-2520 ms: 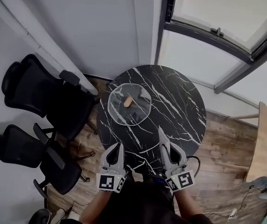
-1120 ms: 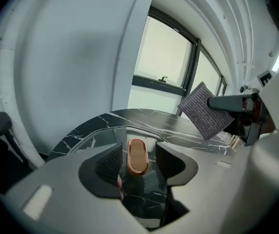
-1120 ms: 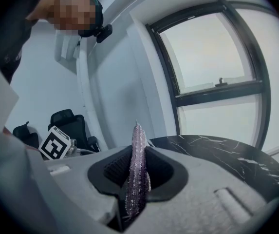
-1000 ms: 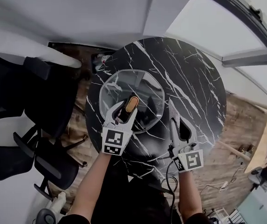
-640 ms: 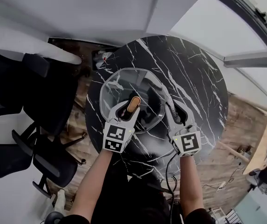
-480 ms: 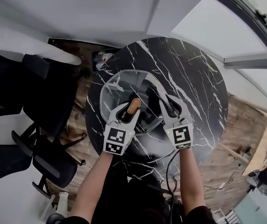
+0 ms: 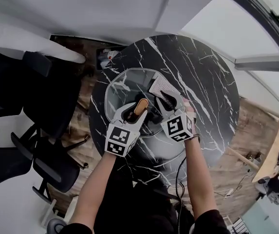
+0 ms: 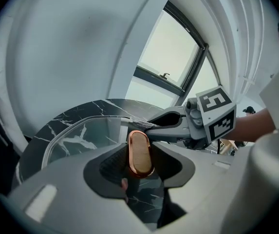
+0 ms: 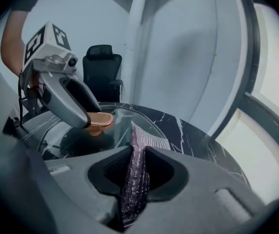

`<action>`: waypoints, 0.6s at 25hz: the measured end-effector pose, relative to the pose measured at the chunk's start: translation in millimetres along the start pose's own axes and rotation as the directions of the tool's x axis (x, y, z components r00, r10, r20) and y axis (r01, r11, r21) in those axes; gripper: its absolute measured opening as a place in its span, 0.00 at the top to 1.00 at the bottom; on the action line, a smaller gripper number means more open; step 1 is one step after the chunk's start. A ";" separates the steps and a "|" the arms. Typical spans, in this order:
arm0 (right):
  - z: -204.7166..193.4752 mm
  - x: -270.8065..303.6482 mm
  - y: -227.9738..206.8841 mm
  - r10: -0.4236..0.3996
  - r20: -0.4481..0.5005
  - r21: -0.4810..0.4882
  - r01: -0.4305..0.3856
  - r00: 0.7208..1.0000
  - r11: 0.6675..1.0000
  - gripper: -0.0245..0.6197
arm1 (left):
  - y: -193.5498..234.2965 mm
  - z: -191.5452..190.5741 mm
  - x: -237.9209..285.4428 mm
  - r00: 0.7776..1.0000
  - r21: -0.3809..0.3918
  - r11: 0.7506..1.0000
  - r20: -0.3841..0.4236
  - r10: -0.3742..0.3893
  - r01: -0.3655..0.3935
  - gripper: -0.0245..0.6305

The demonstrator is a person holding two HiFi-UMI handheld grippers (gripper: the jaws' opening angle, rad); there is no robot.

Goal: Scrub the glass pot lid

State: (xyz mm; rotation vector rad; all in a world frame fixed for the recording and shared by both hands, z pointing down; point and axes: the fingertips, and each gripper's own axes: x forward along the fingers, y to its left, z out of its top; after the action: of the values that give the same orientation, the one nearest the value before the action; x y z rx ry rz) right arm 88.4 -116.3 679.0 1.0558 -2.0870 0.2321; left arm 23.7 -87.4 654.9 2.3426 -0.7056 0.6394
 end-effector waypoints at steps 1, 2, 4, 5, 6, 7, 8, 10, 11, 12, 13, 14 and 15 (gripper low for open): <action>-1.8 0.9 2.9 0.004 -0.011 -0.004 -0.004 1.000 1.000 0.85 | -0.2 -0.3 0.1 1.000 0.001 1.000 0.001 -0.002 0.002 0.71; -2.6 0.6 4.7 0.007 -0.019 -0.005 -0.007 1.000 1.000 0.85 | -0.3 -0.2 0.1 1.000 0.001 1.000 0.002 -0.003 0.003 0.71; -2.7 -1.3 7.4 0.019 -0.031 -0.003 -0.019 0.999 1.000 0.85 | -0.1 0.5 0.3 1.000 0.002 1.000 0.005 -0.008 0.008 0.71; -2.7 -2.4 9.3 0.027 -0.034 -0.002 -0.027 0.999 1.000 0.85 | 0.3 0.8 0.4 1.000 0.003 1.000 0.006 -0.011 0.011 0.71; -2.9 -3.7 12.1 0.035 -0.035 0.001 -0.035 0.999 0.999 0.85 | 0.6 0.9 0.3 1.000 0.004 1.000 0.007 -0.014 0.014 0.71; -3.2 -5.4 15.8 0.042 -0.034 0.004 -0.042 0.999 0.999 0.85 | 0.8 0.8 0.1 1.000 0.005 1.000 0.007 -0.016 0.016 0.71; -3.8 -7.4 19.9 0.048 -0.032 0.010 -0.048 0.998 0.999 0.85 | 0.8 0.6 -0.1 1.000 0.004 1.000 0.007 -0.018 0.018 0.71; -5.4 -11.7 28.2 0.053 -0.030 0.021 -0.052 0.998 0.998 0.85 | 0.7 0.8 -0.1 1.000 -0.002 1.000 0.009 -0.023 0.023 0.71; -6.3 -13.7 32.1 0.051 -0.031 0.027 -0.050 0.998 0.998 0.85 | 0.6 0.9 0.1 1.000 -0.005 1.000 0.010 -0.026 0.026 0.71; -7.1 -15.5 35.7 0.047 -0.031 0.034 -0.046 0.998 0.998 0.85 | 0.4 0.9 0.1 1.000 -0.007 1.000 0.012 -0.028 0.028 0.71; -7.9 -17.1 38.9 0.042 -0.032 0.041 -0.040 0.999 0.998 0.85 | 0.3 0.8 0.1 0.999 -0.006 1.000 0.013 -0.029 0.029 0.71; -8.4 -18.3 41.5 0.036 -0.032 0.046 -0.034 0.999 0.998 0.85 | 0.5 1.0 0.1 0.999 -0.004 1.000 0.015 -0.030 0.030 0.71; -8.8 -19.2 43.9 0.030 -0.032 0.051 -0.029 0.999 0.998 0.85 | 0.9 1.3 0.3 0.999 -0.002 1.000 0.016 -0.031 0.031 0.71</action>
State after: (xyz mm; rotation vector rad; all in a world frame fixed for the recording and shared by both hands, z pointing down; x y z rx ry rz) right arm 67.3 -72.4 678.9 1.0445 -2.0778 0.3161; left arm 23.7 -89.1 654.5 2.3545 -0.6753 0.6072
